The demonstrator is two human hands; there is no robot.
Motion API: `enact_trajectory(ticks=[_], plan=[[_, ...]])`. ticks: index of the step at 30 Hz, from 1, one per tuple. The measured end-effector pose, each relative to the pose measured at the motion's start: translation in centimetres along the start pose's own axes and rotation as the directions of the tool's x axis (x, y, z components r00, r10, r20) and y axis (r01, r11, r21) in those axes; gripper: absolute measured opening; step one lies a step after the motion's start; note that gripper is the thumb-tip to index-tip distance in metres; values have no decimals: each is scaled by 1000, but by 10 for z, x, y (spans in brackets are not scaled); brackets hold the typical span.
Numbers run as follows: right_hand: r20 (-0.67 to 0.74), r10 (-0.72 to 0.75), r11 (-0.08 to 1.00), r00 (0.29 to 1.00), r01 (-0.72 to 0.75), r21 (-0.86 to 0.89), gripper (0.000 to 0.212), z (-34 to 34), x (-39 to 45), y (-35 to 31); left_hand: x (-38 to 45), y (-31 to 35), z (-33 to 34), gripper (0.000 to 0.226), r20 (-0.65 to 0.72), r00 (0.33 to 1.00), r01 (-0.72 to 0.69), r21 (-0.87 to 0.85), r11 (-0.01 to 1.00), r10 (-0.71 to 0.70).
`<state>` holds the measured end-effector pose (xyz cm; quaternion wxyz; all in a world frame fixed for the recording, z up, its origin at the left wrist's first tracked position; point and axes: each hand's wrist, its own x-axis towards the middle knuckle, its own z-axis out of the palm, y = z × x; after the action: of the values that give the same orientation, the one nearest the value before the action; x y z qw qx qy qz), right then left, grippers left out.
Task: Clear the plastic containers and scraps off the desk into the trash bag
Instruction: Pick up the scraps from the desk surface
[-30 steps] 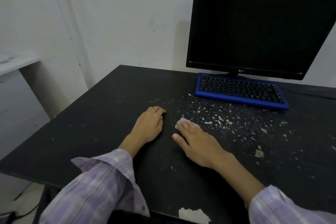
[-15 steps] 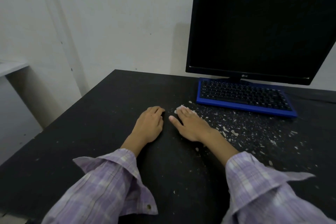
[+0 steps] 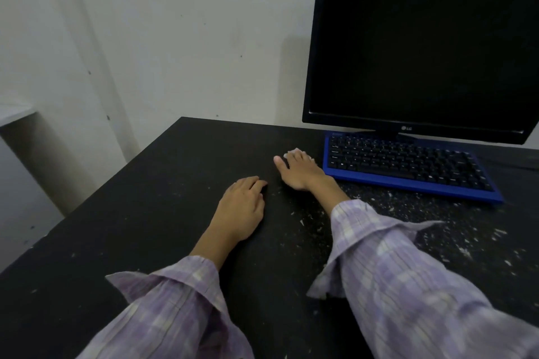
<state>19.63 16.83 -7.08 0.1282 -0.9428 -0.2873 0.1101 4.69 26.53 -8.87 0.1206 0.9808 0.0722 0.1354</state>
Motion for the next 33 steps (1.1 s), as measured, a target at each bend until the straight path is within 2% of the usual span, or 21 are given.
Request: enact_trajectory(ticks=[5,7,9,11,14,17,19,22,25,28,30,33], plan=[[55,-271,963,961,271,10,52,-3,-29,-11,0,0,0,41,-8,1000,-2,-7,1000,2],[105,-308,951,945,308,17,51,1,-40,-13,-1,1,1,42,-7,1000,19,-18,1000,-19],[73,-264,965,962,263,16,53,3,-34,-8,-1,1,1,43,-17,997,69,-14,998,-69],[12,-113,993,993,114,-24,63,7,-18,-3,-1,1,1,45,-24,992,124,18,992,-124],[-25,87,994,996,-89,-59,79,8,5,-4,0,1,2,47,-19,985,173,57,983,-172],[-43,127,992,991,-127,-2,79,3,24,-9,1,3,2,46,-19,985,173,56,983,-172],[-34,70,997,997,-69,29,71,-3,35,-13,1,2,3,46,-24,985,170,61,984,-169],[22,-135,989,991,134,59,49,-10,32,-32,1,1,4,46,-27,986,166,55,985,-165],[89,-337,939,937,328,97,49,-3,16,-49,1,0,5,38,-61,987,154,46,987,-151],[97,-457,888,884,446,110,49,7,-1,-38,1,-1,6,35,-86,987,139,42,989,-135],[92,-433,900,897,426,90,48,5,-11,-21,1,0,5,39,-70,988,142,38,989,-139],[70,-308,951,949,307,25,52,-4,-18,-2,0,2,2,44,-42,987,157,47,987,-155]])
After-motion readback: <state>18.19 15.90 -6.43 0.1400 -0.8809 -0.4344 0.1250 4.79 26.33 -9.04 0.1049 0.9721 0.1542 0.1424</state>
